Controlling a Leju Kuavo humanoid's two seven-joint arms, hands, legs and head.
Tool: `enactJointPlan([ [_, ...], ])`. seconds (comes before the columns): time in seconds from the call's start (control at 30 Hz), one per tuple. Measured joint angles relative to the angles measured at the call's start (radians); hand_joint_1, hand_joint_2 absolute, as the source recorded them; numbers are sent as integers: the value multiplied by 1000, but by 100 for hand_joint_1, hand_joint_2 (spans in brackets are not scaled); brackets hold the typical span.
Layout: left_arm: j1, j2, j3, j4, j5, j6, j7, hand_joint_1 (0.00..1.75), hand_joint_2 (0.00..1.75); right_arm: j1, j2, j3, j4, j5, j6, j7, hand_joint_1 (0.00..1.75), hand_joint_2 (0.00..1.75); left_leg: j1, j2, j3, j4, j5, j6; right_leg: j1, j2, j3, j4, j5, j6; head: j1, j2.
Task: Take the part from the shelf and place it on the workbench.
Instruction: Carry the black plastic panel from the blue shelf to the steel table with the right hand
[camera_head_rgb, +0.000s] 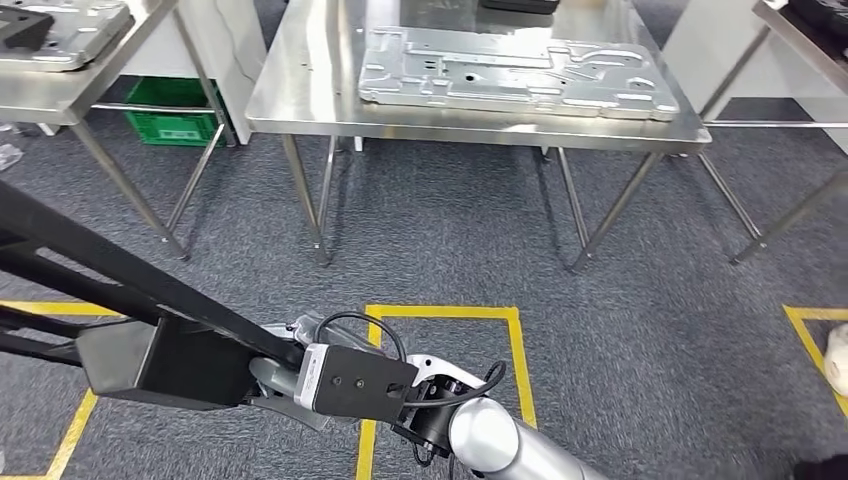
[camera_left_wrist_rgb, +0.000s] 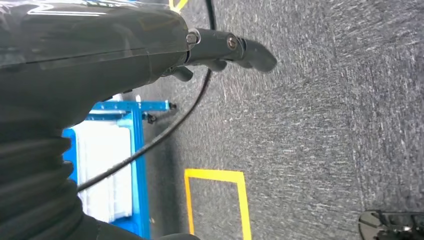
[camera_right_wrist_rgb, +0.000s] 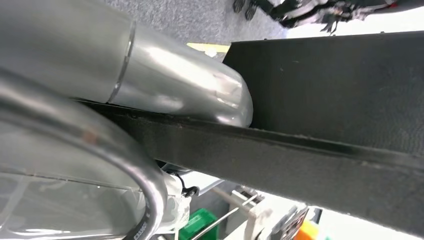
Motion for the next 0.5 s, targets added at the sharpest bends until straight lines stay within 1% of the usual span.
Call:
enactJointPlan([
  [0.03,0,0,0,0,0,0,0,0,175,0,0,2,0,0,0,0,175,0,-1,12,1,0,-1,1,-1,-3,-14,27,-1,1,0,0],
  [0.07,0,0,0,0,0,0,0,0,175,1,-1,2,0,0,0,0,175,0,-1,22,3,0,-3,1,-2,-6,-8,13,18,1,0,0],
  [0.1,-1,0,0,0,0,0,0,0,175,1,-1,3,0,0,0,0,175,0,-2,31,6,0,-5,1,-2,-12,19,-40,51,0,0,0],
  [0.13,-2,0,0,0,0,0,0,0,175,0,-1,3,0,0,0,1,175,0,-2,38,9,0,-8,-1,-1,-25,58,-115,87,-2,0,0],
  [0.17,-3,-1,0,0,0,0,0,0,175,-1,-1,3,0,0,0,1,175,0,-5,45,12,1,-11,-5,5,-45,94,-185,111,-6,0,0],
  [0.2,-4,-1,0,0,0,0,0,0,175,-2,0,3,0,0,0,0,175,0,-7,50,13,0,-13,-9,10,-61,120,-235,124,-9,0,0],
  [0.23,-4,-1,0,0,0,0,0,0,175,-2,0,3,0,0,-1,-1,175,0,-9,56,14,0,-14,-13,16,-72,132,-260,126,-12,0,0],
  [0.27,-4,-1,0,0,0,1,0,0,175,-2,0,3,0,1,-3,-2,175,0,-11,62,15,-1,-15,-17,20,-74,133,-266,121,-13,0,0],
  [0.3,-4,-1,0,0,0,1,0,0,175,-1,0,3,-1,2,-7,-4,175,0,-11,68,18,-3,-15,-23,20,-67,133,-268,122,-16,0,0],
  [0.33,-5,-2,0,0,0,1,2,0,175,0,0,3,-2,5,-12,-5,175,0,-9,67,21,-2,-18,-28,17,-61,135,-271,124,-19,-1,0],
  [0.37,-6,-2,0,0,0,2,3,0,175,0,0,3,-4,9,-17,-6,175,0,-8,60,22,0,-22,-31,16,-57,139,-275,124,-21,-1,0],
  [0.43,-8,-2,0,0,0,3,4,0,175,0,1,3,-8,17,-23,-6,175,0,-8,41,26,-4,-22,-21,15,-50,146,-277,124,-24,-4,0],
  [0.47,-8,-2,0,0,0,3,3,0,175,0,1,3,-9,18,-24,-6,175,0,-8,37,28,-9,-19,-19,18,-47,146,-275,122,-23,-6,0],
  [0.5,-9,-2,0,0,0,3,3,0,175,0,2,3,-9,19,-25,-5,175,0,-8,38,32,-17,-15,-18,18,-45,146,-274,121,-24,-7,0],
])
